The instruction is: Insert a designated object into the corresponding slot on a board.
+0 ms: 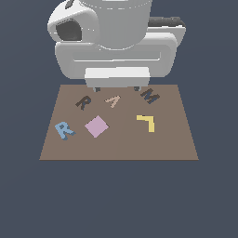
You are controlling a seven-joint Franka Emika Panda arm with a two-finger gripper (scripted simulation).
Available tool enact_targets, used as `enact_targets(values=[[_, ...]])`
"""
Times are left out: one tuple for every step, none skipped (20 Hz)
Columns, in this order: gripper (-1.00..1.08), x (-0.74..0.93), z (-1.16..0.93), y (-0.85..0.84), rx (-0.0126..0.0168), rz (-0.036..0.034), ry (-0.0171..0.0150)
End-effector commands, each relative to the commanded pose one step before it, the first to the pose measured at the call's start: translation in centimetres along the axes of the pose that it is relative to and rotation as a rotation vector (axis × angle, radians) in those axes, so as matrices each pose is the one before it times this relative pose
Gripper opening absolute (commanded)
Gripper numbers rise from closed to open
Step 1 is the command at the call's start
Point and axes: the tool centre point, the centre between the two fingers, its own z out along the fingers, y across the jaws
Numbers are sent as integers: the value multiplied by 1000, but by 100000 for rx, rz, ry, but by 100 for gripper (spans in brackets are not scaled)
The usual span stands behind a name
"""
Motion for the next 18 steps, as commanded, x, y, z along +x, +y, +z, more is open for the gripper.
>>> enact_targets(values=[[100, 0, 0, 1, 0, 0, 0], [100, -4, 8, 40, 0, 0, 0], [100, -5, 30, 6, 4, -182, -12], [100, -11, 47, 65, 7, -218, -15], [100, -14, 66, 84, 10, -316, -21], [100, -19, 85, 115, 13, -396, -27], [100, -23, 104, 136, 16, -492, -34], [100, -27, 123, 161, 19, -580, -40], [100, -31, 142, 187, 22, -668, -46], [100, -35, 161, 212, 25, -757, -52], [100, -38, 181, 237, 28, -849, -58], [100, -42, 200, 263, 31, -937, -64], [100, -46, 219, 288, 34, -1028, -70], [100, -50, 239, 313, 37, -1121, -77], [100, -53, 259, 340, 40, -1210, -83], [100, -57, 279, 365, 43, -1305, -89], [100, -60, 299, 392, 47, -1398, -96], [100, -64, 319, 419, 50, -1493, -102]])
